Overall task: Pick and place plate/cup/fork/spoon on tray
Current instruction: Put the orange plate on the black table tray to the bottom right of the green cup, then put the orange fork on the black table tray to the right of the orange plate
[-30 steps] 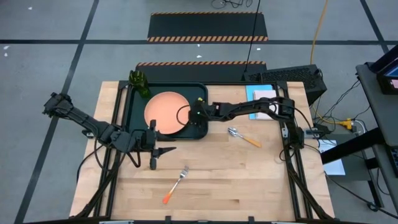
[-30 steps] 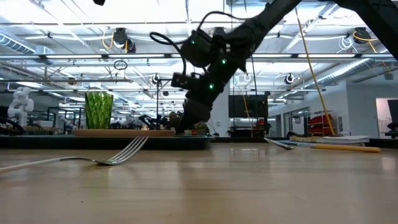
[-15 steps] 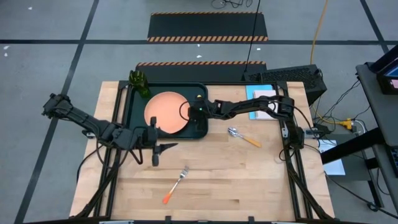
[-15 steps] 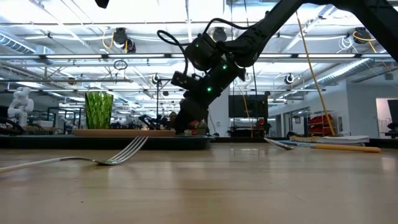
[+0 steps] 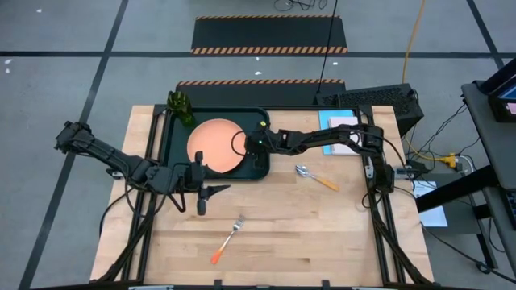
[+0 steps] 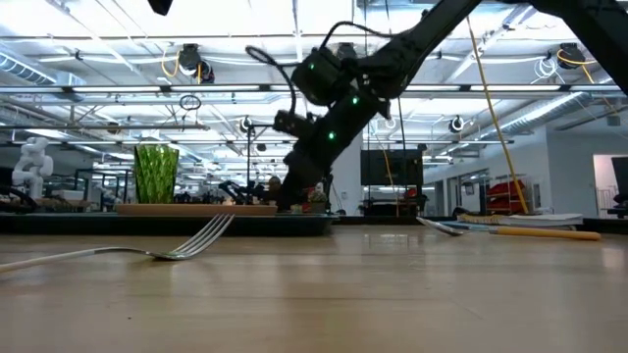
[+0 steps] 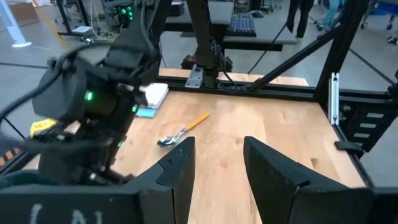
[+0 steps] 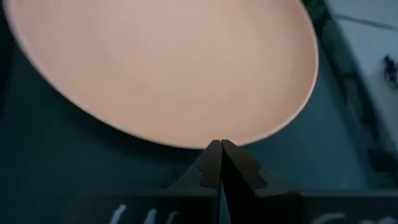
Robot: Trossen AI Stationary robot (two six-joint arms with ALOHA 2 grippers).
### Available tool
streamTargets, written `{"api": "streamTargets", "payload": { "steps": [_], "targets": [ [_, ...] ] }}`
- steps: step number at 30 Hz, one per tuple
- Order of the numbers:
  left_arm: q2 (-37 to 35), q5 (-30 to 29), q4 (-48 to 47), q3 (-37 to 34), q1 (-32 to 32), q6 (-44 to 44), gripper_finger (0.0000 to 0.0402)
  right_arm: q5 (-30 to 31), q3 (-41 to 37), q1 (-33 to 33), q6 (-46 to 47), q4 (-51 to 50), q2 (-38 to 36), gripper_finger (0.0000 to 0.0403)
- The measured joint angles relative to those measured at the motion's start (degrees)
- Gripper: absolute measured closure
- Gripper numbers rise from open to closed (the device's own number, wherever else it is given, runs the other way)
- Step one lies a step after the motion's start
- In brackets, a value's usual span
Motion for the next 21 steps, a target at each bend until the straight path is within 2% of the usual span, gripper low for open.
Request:
{"api": "streamTargets", "payload": {
  "steps": [4,8,10,17,21],
  "targets": [
    [0.0,0.02,0.07,0.0,-0.07,-0.33,0.0261,-0.41,-0.06,-0.4,0.93,1.84,2.82,0.0401],
    [0.0,0.0,0.45,0.0,-0.07,-0.37,0.0261,-4.5,-0.07,-0.28,0.68,6.94,5.64,0.0401],
    [0.0,0.01,0.7,0.0,-0.05,-0.37,0.0261,-4.67,-0.07,-0.24,0.66,7.77,6.22,0.0401],
    [0.0,0.0,1.0,0.0,-0.06,0.08,0.0261,-4.51,-0.07,-0.33,0.54,7.09,5.57,0.0401],
    [0.0,0.0,0.57,0.0,-0.07,0.07,0.0261,-4.52,-0.04,0.19,1.3,1.94,1.85,0.0401]
  ]
}}
